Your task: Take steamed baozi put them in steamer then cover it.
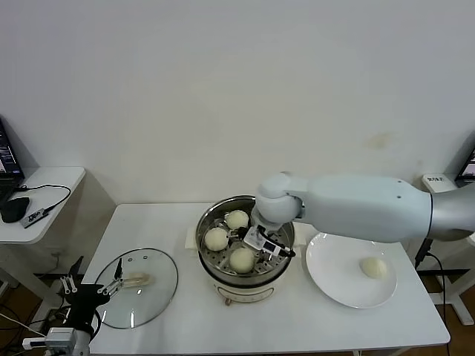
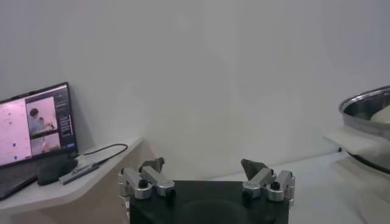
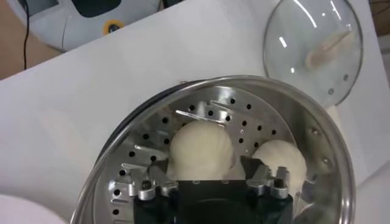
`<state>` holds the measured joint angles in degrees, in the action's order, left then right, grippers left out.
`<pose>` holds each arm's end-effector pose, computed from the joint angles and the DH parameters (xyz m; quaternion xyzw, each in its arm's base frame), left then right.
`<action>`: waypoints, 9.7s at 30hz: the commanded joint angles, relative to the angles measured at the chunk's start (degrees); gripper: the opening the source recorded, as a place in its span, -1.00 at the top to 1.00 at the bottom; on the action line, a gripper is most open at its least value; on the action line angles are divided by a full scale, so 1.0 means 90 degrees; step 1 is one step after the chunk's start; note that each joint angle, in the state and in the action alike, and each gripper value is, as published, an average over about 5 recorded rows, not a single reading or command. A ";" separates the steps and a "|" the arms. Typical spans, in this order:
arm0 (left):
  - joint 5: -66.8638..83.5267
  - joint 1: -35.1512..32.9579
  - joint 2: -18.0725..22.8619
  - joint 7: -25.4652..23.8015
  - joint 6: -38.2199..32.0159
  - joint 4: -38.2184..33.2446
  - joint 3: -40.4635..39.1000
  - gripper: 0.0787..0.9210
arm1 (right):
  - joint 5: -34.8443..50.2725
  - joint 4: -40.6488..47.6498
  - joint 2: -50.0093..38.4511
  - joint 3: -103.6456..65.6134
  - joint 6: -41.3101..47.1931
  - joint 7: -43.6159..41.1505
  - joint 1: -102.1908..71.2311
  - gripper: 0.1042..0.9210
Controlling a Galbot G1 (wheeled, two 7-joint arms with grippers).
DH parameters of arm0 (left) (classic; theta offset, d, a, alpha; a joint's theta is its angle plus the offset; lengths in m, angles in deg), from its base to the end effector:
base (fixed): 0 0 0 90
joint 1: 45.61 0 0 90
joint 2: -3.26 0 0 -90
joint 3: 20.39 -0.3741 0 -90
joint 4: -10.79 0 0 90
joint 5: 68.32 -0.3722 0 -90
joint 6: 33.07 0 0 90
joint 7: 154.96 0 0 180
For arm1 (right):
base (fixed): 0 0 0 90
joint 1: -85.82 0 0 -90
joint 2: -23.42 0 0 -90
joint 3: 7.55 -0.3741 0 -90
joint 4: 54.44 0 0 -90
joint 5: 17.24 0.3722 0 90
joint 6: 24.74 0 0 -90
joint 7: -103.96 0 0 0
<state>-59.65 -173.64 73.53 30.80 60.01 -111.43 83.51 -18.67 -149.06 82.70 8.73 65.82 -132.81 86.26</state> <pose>0.1546 0.1305 -0.2984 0.0551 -0.9880 -0.1357 0.0487 0.4785 0.1304 -0.1003 0.6529 -0.2613 0.7087 0.0572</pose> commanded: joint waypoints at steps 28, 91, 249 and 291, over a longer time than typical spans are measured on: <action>-0.0049 0.0304 -0.0462 -0.0022 -0.0085 0.0178 -0.0379 -0.77 | 0.0454 -0.0057 -0.4634 -0.2725 0.2020 -0.0164 -0.2069 -0.76; -0.0162 0.0102 -0.0406 0.0011 -0.0036 0.0215 -0.0239 -0.77 | -0.1799 0.2621 -0.3022 -0.5375 0.1335 -0.0408 -0.5241 -0.28; -0.8633 0.0876 -0.0361 -0.0275 -0.1774 0.2628 -0.0178 -0.77 | 0.0232 -0.1601 0.3084 -1.4884 -0.0832 0.5437 -1.3315 -0.76; -0.8220 0.2597 -0.0480 -0.0235 -0.1553 0.4217 -0.0757 -0.71 | -0.0280 -0.1637 0.3362 -1.4782 -0.0985 0.5314 -1.3642 -0.76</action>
<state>-134.56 -151.44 69.19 28.43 46.09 -75.17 77.15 -20.89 -163.78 112.85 -124.38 57.05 -84.94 -36.38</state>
